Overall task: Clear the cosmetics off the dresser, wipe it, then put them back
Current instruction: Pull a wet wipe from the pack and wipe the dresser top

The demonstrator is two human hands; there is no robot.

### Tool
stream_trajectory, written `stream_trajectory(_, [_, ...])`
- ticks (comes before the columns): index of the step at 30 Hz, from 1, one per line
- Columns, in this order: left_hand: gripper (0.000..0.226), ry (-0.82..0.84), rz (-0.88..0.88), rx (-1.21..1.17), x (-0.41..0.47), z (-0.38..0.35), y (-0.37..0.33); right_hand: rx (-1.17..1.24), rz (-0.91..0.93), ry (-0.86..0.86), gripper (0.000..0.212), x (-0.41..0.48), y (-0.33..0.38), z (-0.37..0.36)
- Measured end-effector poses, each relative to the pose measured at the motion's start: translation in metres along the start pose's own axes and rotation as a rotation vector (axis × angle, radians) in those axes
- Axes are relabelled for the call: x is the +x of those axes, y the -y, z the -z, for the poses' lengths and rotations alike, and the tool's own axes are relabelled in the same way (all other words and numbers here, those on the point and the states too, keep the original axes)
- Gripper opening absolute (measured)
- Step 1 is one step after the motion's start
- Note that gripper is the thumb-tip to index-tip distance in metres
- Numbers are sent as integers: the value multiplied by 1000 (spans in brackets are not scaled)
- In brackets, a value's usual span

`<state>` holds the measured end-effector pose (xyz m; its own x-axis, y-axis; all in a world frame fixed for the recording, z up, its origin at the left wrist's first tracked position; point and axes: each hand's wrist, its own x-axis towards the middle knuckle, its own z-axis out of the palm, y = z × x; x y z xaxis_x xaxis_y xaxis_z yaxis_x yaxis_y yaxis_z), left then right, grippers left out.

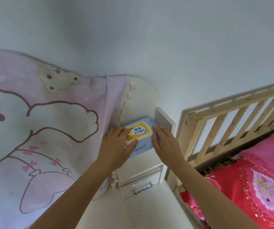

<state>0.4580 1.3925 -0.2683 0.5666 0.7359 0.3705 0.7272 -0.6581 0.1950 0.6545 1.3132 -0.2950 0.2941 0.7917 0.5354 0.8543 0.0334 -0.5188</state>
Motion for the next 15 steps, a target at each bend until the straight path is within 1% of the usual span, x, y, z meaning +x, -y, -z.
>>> stream_trajectory(2, [74,36,-24,40,5,5,-1,37,-9,-37,34,-6,-3,-7])
stream_trajectory(5, [82,89,-74,97,15,10,-3,49,14,-69,42,-8,-7,-10])
stream_trajectory(8, [76,69,-118,146,23,9,-2,55,60,-59,43,-3,-13,-16])
stream_trajectory(12, [68,39,-116,197,23,5,-9,90,84,-62,45,1,-20,-19])
stream_trajectory(15, [63,47,-117,291,19,3,-20,120,108,-52,47,4,-23,-18])
